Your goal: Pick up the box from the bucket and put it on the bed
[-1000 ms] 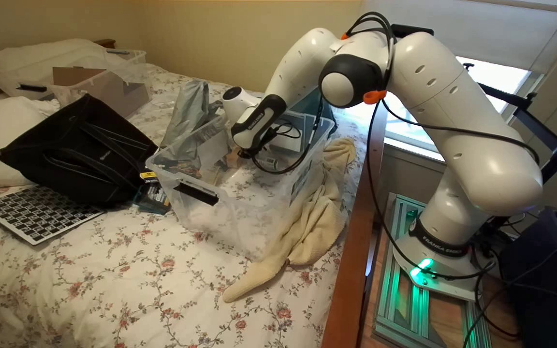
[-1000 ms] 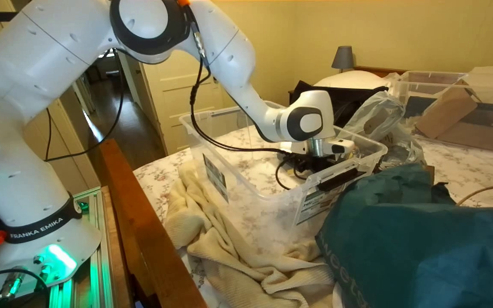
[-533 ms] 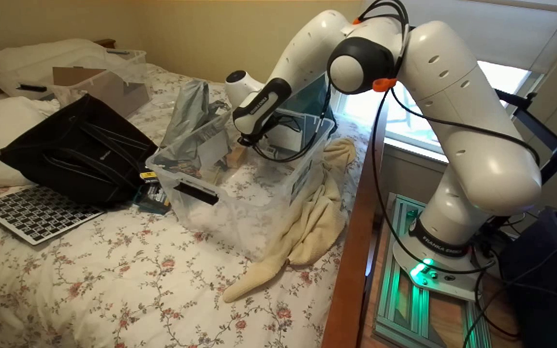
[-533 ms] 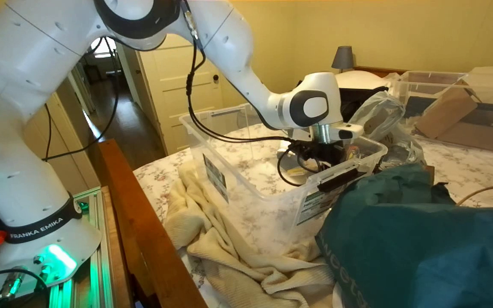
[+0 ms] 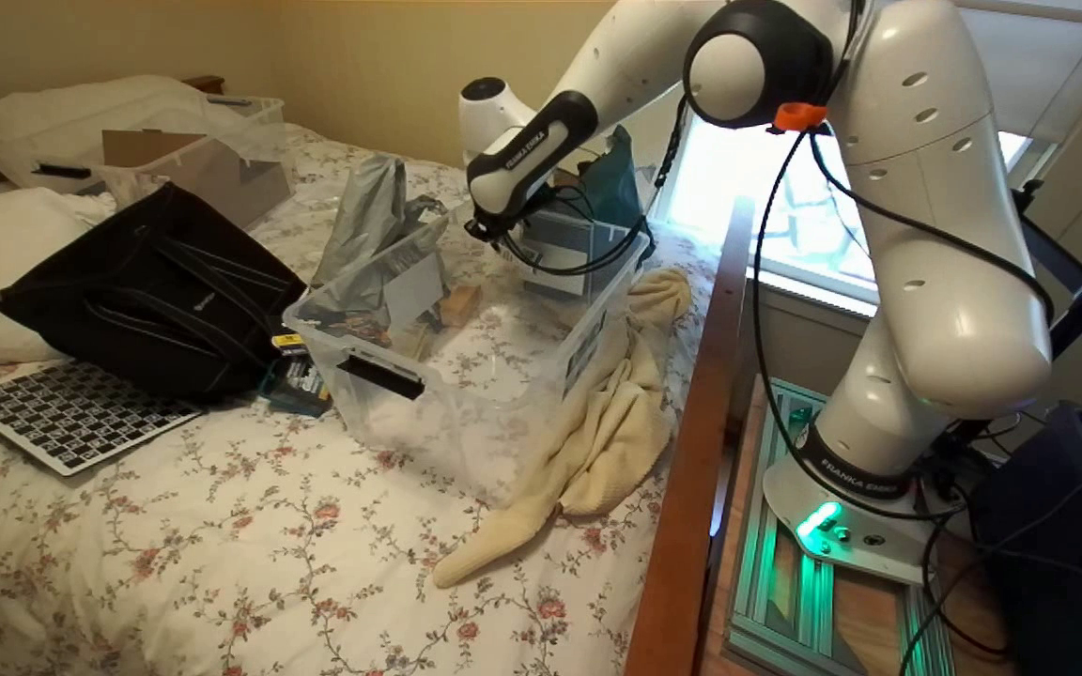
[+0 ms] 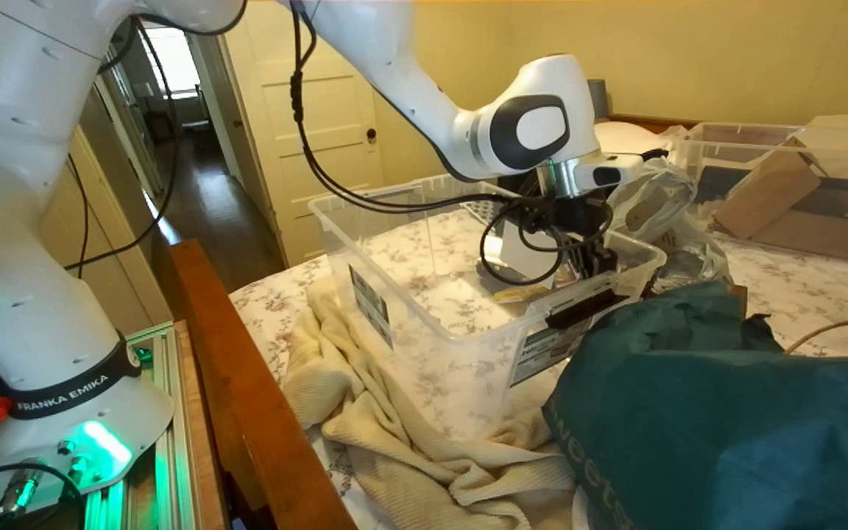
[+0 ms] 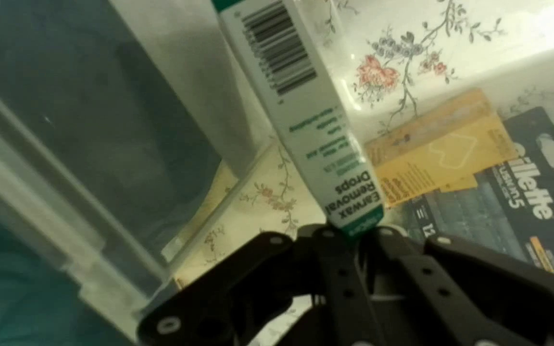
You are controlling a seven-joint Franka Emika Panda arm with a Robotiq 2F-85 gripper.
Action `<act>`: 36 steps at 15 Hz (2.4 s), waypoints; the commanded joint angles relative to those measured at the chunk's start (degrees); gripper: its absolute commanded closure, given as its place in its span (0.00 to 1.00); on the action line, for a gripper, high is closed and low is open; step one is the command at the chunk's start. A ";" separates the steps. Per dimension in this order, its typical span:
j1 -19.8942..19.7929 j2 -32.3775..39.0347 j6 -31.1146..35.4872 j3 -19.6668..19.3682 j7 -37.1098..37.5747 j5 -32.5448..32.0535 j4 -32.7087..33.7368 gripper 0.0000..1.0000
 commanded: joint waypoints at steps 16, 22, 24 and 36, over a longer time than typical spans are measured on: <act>-1.45 -12.95 28.50 -0.19 -1.50 0.31 -11.85 0.95; -0.69 -12.53 28.61 -1.33 -0.63 -0.24 -11.29 0.99; 0.62 -11.61 29.43 -3.24 0.82 -1.04 -9.97 0.99; -2.86 -8.52 36.97 2.39 -5.88 0.40 -3.87 0.99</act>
